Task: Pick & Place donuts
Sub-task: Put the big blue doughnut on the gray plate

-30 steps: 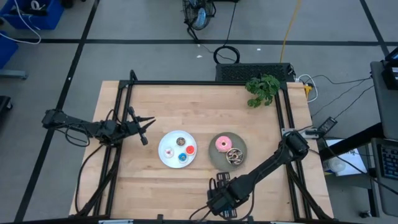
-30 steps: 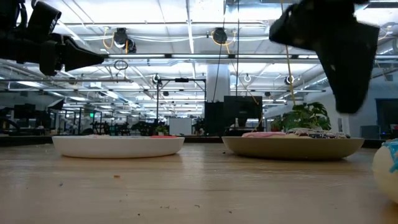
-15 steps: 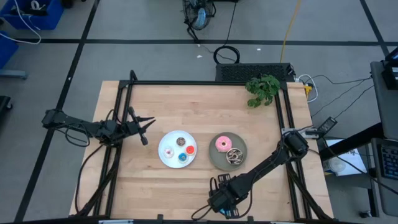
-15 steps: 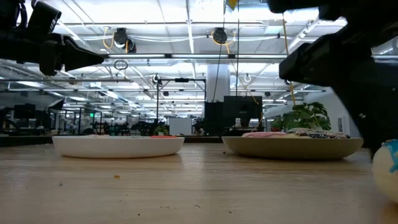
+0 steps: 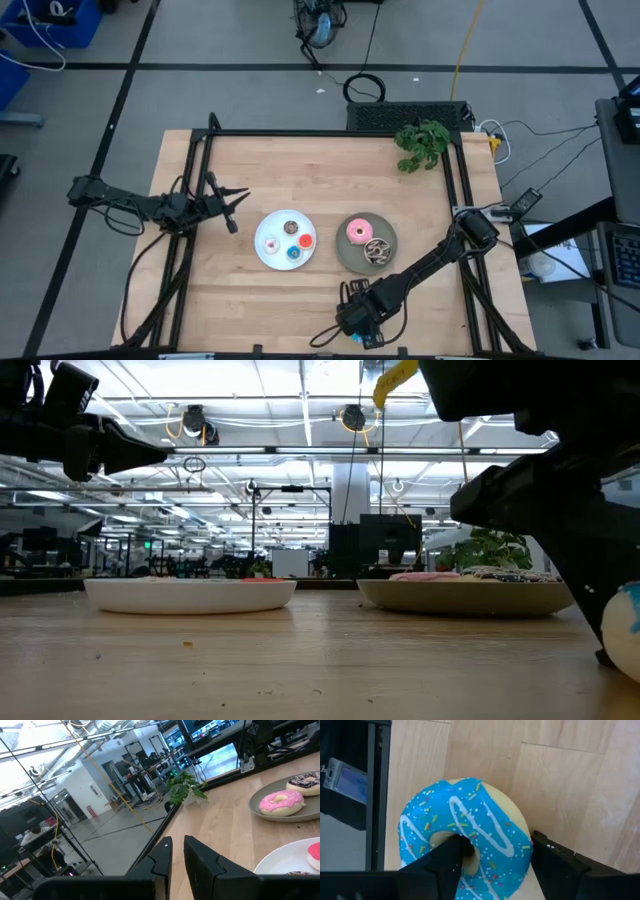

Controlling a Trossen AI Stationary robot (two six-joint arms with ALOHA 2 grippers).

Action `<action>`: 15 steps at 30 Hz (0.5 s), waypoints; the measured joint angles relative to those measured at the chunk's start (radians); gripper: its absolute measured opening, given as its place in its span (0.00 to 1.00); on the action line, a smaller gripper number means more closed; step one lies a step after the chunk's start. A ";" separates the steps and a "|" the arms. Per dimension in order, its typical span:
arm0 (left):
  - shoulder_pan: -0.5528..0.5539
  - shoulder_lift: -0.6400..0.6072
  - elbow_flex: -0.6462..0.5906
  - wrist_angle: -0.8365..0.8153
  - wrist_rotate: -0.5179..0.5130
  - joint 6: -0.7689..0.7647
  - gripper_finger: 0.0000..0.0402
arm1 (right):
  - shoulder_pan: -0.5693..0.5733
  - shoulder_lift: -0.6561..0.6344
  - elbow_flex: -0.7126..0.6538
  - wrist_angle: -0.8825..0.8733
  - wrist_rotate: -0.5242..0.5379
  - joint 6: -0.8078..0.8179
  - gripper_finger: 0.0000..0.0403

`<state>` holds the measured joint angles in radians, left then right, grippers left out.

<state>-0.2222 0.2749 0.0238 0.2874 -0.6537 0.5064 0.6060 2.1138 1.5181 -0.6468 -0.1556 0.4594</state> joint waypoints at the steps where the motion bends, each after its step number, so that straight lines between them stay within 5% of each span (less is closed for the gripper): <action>1: 0.000 0.000 0.000 0.000 0.000 0.000 0.14 | 0.000 -0.001 -0.001 -0.001 0.000 0.004 0.52; 8: 0.000 0.000 0.000 0.000 0.000 0.005 0.14 | -0.010 -0.014 -0.003 0.000 -0.001 0.007 0.44; 15: 0.000 0.000 0.000 0.000 0.000 0.005 0.14 | -0.020 -0.034 -0.007 -0.015 -0.032 0.016 0.24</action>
<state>-0.2218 0.2745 0.0238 0.2874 -0.6540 0.5114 0.5855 2.0796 1.5112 -0.6614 -0.1881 0.4755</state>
